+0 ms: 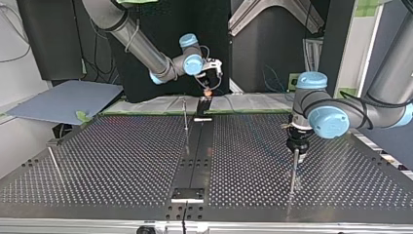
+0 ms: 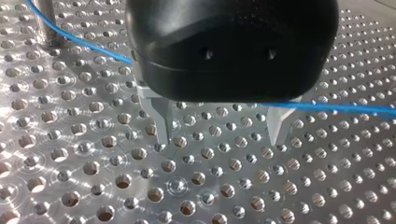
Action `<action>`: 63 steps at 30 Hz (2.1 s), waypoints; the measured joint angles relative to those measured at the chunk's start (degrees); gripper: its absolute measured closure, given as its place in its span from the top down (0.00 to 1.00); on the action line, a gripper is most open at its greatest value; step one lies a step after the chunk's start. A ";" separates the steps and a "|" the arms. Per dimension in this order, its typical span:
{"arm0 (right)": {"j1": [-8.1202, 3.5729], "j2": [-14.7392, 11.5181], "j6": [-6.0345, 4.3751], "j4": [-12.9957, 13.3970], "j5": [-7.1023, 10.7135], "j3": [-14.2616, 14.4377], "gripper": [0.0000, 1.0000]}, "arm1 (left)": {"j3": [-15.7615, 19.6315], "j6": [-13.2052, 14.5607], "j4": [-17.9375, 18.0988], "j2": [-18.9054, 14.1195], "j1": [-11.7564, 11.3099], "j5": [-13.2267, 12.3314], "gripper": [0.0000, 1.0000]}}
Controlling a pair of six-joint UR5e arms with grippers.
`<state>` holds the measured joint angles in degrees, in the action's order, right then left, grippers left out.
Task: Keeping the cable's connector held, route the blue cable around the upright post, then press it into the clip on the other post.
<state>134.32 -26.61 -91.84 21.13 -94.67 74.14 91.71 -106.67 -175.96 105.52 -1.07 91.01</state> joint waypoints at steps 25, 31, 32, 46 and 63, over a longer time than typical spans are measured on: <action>-2.56 6.19 -3.09 8.55 -3.33 4.86 0.00 | -0.02 -0.01 -0.01 -0.01 0.03 0.00 1.00; -3.95 6.28 -3.10 11.92 -3.35 6.09 0.00 | -0.03 -0.01 -0.14 0.01 0.15 0.00 1.00; -4.23 6.29 -3.10 12.54 -3.35 6.40 0.00 | -0.02 -0.01 -0.15 0.01 0.18 0.00 1.00; -7.32 6.56 -3.44 19.98 -3.68 11.66 0.00 | -0.02 -0.02 -0.18 0.04 0.36 0.00 1.00; -10.47 9.45 -3.96 25.66 -5.42 14.95 0.00 | -0.03 -0.03 -0.22 0.06 0.38 0.00 1.00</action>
<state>123.85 -17.17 -95.80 46.79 -100.09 89.09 91.68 -106.70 -176.18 105.58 -0.69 91.01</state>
